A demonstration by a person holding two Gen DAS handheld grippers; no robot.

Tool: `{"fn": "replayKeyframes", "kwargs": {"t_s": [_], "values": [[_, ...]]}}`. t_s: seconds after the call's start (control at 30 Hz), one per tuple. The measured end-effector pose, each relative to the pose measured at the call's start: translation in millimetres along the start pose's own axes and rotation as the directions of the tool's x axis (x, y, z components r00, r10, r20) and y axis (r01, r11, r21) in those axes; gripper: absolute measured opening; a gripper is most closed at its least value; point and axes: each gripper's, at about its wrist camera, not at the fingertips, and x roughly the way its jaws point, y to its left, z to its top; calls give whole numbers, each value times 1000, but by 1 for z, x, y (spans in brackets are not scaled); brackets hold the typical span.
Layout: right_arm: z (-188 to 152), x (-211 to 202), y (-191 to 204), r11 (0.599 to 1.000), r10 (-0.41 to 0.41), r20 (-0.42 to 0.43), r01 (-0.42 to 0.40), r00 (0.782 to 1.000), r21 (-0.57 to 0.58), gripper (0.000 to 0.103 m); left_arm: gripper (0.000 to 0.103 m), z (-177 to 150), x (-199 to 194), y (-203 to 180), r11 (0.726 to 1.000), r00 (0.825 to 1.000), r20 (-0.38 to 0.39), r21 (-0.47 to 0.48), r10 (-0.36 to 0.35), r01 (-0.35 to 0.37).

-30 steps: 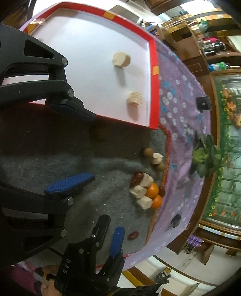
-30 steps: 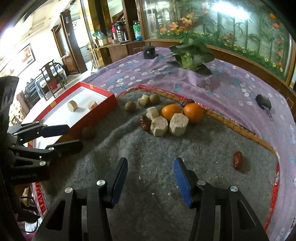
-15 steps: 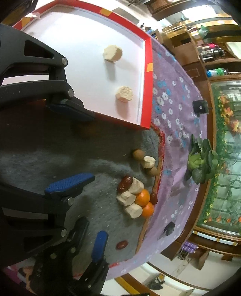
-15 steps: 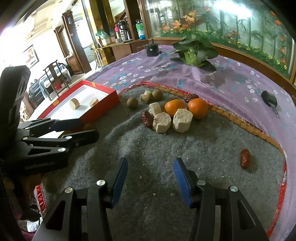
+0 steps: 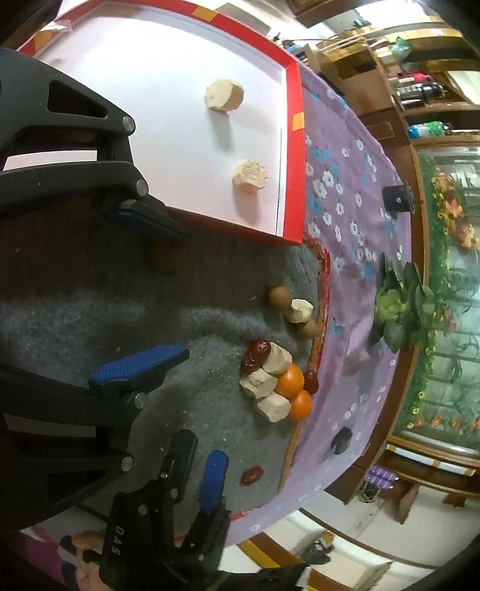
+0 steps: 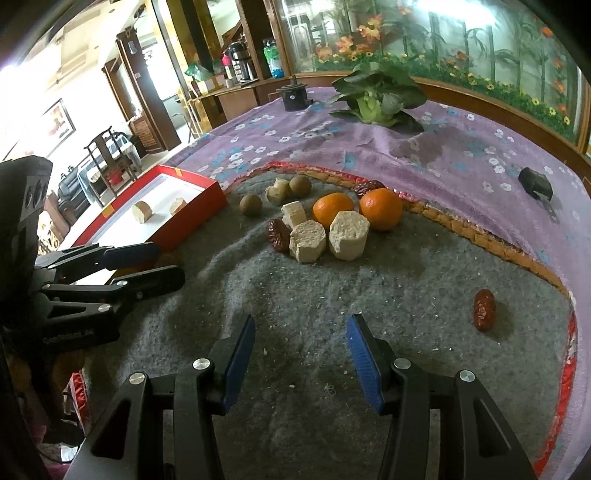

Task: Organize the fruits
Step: 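Move the left gripper back over the felt to the brown round fruit, then close the left gripper on the brown round fruit and lift it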

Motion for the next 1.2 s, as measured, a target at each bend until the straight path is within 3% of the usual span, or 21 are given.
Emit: {"fn": "replayKeyframes", "kwargs": {"t_s": [0.1, 0.23, 0.33, 0.5, 0.6, 0.73, 0.83, 1.0, 1.17, 1.2], "values": [[0, 1, 2, 1000, 10, -1, -10, 1000, -7, 51, 58, -1, 2, -5, 1000, 1000, 12, 30, 2, -2], [0, 0, 5, 1000, -5, 5, 5, 1000, -29, 50, 58, -2, -4, -13, 987, 992, -19, 101, -126, 127], [1, -2, 2, 1000, 7, 13, -6, 1000, -14, 50, 58, -3, -8, -13, 992, 996, -17, 96, -84, 85], [2, 0, 0, 1000, 23, 3, -23, 1000, 8, 51, 58, -4, -15, -10, 990, 993, -16, 76, -114, 115], [2, 2, 1, 1000, 28, -4, -28, 1000, 9, 50, 58, 0, -14, -5, 995, 996, -4, 58, -86, 86], [2, 3, 2, 999, 34, -12, -34, 999, 2, 50, 58, -3, -5, -3, 997, 997, -50, 49, -56, 58], [1, 4, 2, 999, 39, -13, -39, 999, 6, 50, 55, -7, 3, 5, 999, 996, -87, -11, -35, 34], [2, 6, 4, 999, 42, -20, -42, 999, -5, 50, 55, -3, 9, 10, 998, 996, -87, -49, 21, -25], [2, 5, 4, 999, 32, -16, -32, 999, -16, 50, 55, 2, 17, 8, 997, 994, -92, -29, 65, -68], [2, 5, 3, 999, 30, -15, -31, 999, -18, 50, 48, 1, 17, 8, 997, 994, -89, -27, 66, -69]]}}
